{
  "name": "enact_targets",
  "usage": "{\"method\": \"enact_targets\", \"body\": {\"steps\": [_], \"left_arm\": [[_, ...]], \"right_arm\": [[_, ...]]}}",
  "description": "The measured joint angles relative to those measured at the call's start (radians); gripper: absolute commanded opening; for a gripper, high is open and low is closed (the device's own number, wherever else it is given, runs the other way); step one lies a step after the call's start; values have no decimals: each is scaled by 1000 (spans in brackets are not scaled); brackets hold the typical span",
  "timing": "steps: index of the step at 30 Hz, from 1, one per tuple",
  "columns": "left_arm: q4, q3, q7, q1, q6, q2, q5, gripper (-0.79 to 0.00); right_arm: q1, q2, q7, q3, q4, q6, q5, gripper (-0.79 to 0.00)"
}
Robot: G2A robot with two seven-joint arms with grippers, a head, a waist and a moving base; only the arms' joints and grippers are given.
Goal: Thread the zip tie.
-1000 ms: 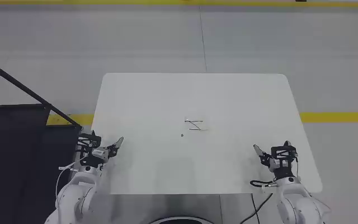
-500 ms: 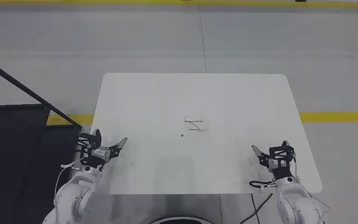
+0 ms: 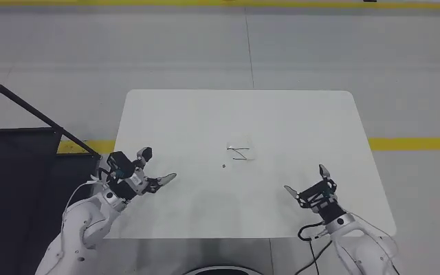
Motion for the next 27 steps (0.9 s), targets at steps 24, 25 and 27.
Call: {"method": "enact_targets", "body": {"steps": [24, 25, 27], "left_arm": [[49, 220, -435, -174, 59, -16, -395, 0], [61, 237, -489, -196, 78, -17, -461, 0], [100, 265, -611, -251, 131, -20, -624, 0]], "right_arm": [[-39, 3, -106, 36, 13, 69, -83, 0], [-45, 3, -121, 40, 12, 71, -87, 0], [-59, 4, -154, 49, 10, 76, -95, 0]]}}
